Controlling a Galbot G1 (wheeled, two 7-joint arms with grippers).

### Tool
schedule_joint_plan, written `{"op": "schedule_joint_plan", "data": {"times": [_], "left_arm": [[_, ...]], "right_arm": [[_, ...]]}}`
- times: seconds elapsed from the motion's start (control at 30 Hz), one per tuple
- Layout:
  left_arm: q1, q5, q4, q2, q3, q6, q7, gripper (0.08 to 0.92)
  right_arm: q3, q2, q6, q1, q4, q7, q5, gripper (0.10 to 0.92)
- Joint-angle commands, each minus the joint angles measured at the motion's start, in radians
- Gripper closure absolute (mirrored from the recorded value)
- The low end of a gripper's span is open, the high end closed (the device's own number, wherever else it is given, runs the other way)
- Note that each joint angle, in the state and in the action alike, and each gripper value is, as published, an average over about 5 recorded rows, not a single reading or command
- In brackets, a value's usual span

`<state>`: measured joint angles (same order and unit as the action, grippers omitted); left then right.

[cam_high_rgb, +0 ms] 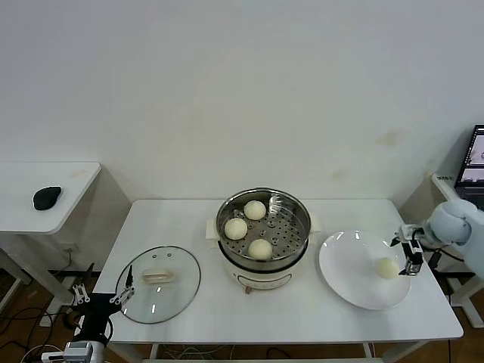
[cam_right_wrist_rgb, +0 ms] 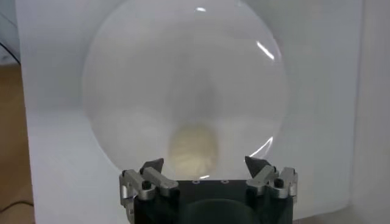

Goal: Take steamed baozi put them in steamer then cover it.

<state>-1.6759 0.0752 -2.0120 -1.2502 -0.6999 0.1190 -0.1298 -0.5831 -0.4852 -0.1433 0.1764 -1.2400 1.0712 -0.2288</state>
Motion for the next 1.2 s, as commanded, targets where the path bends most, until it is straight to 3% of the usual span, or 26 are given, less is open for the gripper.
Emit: {"op": "schedule_joint_plan", "data": {"times": [0.03, 0.57, 1.2], "left_arm": [[0.002, 0.000, 0.002, 0.001, 0.000, 0.000, 0.000, 0.177], [0.010, 0.001, 0.016, -0.002, 0.002, 0.000, 0.000, 0.177], [0.007, 0.001, 0.015, -0.003, -0.002, 0.004, 0.000, 0.177]], "right_arm": [[0.058, -0.068, 0.013, 0.069, 0.102, -0.005, -0.049, 0.203], [0.057, -0.143, 0.013, 0.063, 0.172, -0.007, -0.078, 0.274], [0.028, -0.095, -0.004, 0.010, 0.106, -0.001, -0.042, 0.478]]}}
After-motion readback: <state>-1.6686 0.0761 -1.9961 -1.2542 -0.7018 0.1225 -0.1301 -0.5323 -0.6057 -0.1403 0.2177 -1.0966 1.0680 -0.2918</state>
